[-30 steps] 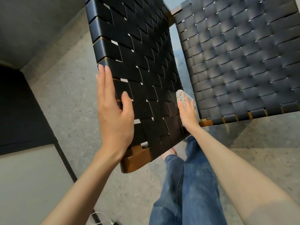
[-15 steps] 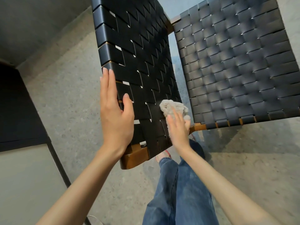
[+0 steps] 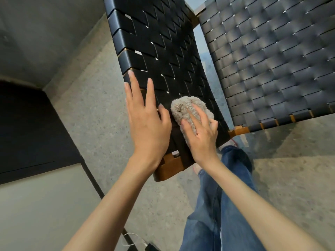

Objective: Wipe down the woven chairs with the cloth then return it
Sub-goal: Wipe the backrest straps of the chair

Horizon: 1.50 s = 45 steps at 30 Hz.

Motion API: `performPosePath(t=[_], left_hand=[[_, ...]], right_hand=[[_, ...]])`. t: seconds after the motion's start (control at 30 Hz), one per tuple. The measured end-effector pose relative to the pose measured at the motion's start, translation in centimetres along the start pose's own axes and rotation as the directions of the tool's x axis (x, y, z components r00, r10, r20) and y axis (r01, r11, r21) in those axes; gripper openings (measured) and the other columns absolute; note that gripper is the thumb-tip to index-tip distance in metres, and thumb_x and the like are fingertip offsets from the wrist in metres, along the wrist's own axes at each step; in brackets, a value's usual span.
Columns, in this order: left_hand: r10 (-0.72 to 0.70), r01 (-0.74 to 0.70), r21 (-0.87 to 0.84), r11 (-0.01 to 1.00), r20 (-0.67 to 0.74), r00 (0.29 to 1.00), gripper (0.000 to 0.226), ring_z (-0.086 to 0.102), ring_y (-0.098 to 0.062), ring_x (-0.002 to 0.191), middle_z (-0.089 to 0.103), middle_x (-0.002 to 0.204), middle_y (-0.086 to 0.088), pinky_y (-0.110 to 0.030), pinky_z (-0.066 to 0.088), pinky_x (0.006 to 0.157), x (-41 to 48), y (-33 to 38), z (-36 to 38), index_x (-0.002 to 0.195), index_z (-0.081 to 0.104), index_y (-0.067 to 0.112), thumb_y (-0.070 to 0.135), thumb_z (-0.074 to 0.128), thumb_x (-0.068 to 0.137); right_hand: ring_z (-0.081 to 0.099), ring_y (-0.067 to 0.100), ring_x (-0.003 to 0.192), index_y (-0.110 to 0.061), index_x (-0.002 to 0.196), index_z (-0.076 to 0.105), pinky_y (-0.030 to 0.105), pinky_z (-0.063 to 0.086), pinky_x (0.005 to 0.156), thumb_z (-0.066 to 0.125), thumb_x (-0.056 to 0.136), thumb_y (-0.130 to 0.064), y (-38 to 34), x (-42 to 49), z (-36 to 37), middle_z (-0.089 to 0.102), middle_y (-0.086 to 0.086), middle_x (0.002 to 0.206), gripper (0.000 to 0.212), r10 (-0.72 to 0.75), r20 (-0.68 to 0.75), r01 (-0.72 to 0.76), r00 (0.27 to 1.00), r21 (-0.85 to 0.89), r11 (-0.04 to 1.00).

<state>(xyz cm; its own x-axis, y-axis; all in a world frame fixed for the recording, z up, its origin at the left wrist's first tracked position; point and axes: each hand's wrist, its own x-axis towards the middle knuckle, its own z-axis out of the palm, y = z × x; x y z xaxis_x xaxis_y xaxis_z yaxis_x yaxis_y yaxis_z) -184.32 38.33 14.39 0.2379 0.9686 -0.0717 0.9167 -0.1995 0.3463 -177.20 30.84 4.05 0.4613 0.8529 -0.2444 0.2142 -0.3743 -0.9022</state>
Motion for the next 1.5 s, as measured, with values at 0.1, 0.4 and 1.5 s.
performPosePath(t=[0.1, 0.4, 1.5], left_hand=[[0.005, -0.011, 0.168, 0.986, 0.038, 0.999, 0.045, -0.01, -0.027, 0.147, -0.011, 0.159, -0.007, -0.045, 0.016, 0.118, 0.1, 0.3, 0.1, 0.141, 0.044, 0.022, 0.022, 0.049, 0.096], [0.006, -0.017, 0.238, 0.971, 0.048, 0.999, 0.033, -0.007, -0.029, 0.147, -0.009, 0.159, -0.009, -0.044, 0.027, 0.114, 0.1, 0.7, 0.0, 0.127, 0.06, 0.025, 0.025, 0.052, 0.095], [-0.187, 0.083, -0.499, 0.863, -0.164, 0.969, 0.043, 0.03, 0.003, 0.135, 0.033, 0.145, 0.014, -0.016, 0.025, 0.112, 4.0, -1.6, -1.1, 0.146, 0.029, 0.018, 0.018, 0.031, 0.104]], right_hand=[[0.023, 0.006, 0.111, -0.053, 0.132, 0.035, 0.034, 0.03, 0.089, 0.037, 0.09, -0.058, 3.0, 1.5, 0.3, 0.037, -0.003, 0.141, 0.043, 0.079, -0.035, -0.079, 0.996, -0.004, 0.997], [0.035, 0.031, 0.125, -0.034, 0.142, 0.033, 0.044, 0.032, 0.101, 0.041, 0.094, -0.057, 14.4, 7.8, -0.4, 0.036, 0.009, 0.141, 0.054, 0.474, -0.006, -0.473, 0.88, -0.086, 0.877], [0.035, 0.022, 0.122, -0.046, 0.135, 0.044, 0.037, 0.035, 0.096, 0.04, 0.092, -0.051, -6.1, 5.1, 2.2, 0.033, -0.008, 0.149, 0.044, -0.243, 0.031, 0.244, 0.969, -0.027, 0.969]])
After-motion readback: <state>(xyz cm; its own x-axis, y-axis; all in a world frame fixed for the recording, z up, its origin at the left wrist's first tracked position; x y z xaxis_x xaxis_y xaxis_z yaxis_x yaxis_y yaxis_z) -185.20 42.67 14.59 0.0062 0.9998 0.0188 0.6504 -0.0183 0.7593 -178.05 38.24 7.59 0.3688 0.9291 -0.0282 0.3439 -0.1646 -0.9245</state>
